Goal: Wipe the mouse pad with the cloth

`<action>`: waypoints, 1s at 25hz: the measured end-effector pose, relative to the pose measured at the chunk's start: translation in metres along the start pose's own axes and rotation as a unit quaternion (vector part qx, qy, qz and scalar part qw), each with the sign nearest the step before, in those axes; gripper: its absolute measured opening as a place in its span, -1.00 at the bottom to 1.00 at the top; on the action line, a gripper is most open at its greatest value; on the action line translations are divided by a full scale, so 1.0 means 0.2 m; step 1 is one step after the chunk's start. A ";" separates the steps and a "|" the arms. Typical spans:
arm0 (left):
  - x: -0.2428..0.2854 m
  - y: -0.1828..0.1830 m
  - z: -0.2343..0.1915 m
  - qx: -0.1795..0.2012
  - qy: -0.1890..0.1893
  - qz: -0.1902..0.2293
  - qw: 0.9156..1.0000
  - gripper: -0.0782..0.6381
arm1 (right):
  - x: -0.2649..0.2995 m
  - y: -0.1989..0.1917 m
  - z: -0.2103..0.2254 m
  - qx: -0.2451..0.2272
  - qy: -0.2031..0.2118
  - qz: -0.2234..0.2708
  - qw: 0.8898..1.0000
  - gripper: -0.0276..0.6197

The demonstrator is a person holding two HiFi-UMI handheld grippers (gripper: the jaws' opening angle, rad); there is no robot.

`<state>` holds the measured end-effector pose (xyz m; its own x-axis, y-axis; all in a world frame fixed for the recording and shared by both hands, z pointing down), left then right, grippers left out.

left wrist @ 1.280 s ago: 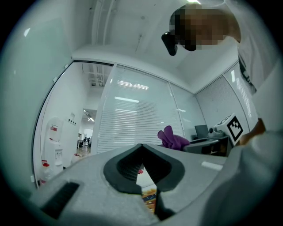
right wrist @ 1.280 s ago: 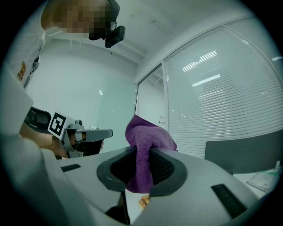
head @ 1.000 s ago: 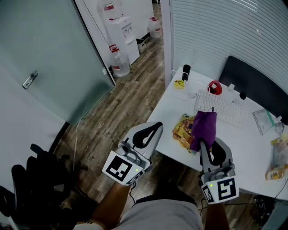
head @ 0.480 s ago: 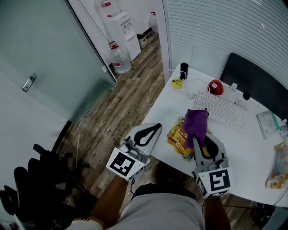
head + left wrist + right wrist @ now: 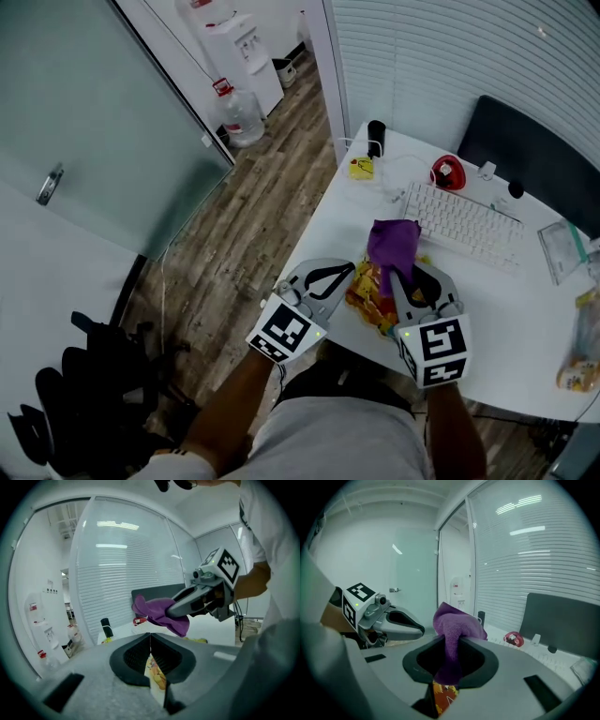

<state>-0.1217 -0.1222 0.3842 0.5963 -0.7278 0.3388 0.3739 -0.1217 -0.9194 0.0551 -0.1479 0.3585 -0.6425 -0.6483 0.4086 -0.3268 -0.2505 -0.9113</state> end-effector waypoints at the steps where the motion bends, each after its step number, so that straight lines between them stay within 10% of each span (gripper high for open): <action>1: 0.03 -0.02 -0.01 0.001 -0.012 -0.015 1.000 -0.74 | 0.03 0.00 0.00 -0.001 0.000 -0.011 1.000 -0.70; 25: 0.47 -0.45 0.01 0.057 -0.171 -0.259 0.949 -0.74 | 0.57 -0.31 0.01 -0.084 0.025 -0.278 0.957 -0.70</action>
<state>-0.0978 -0.1772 0.4988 0.4997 -0.3255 0.8027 0.7425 -0.3163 -0.5905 0.0031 -0.2081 0.4614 -0.3673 -0.4126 0.8336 -0.7319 -0.4249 -0.5327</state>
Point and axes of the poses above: the fingertips, and each gripper's own axes: x forward along the fingers, z to its right, y out of its top, the point moved 9 cm from there along -x, backward along the fingers, and after that the axes turned 1 degree about -z, right-handed, at the moved point
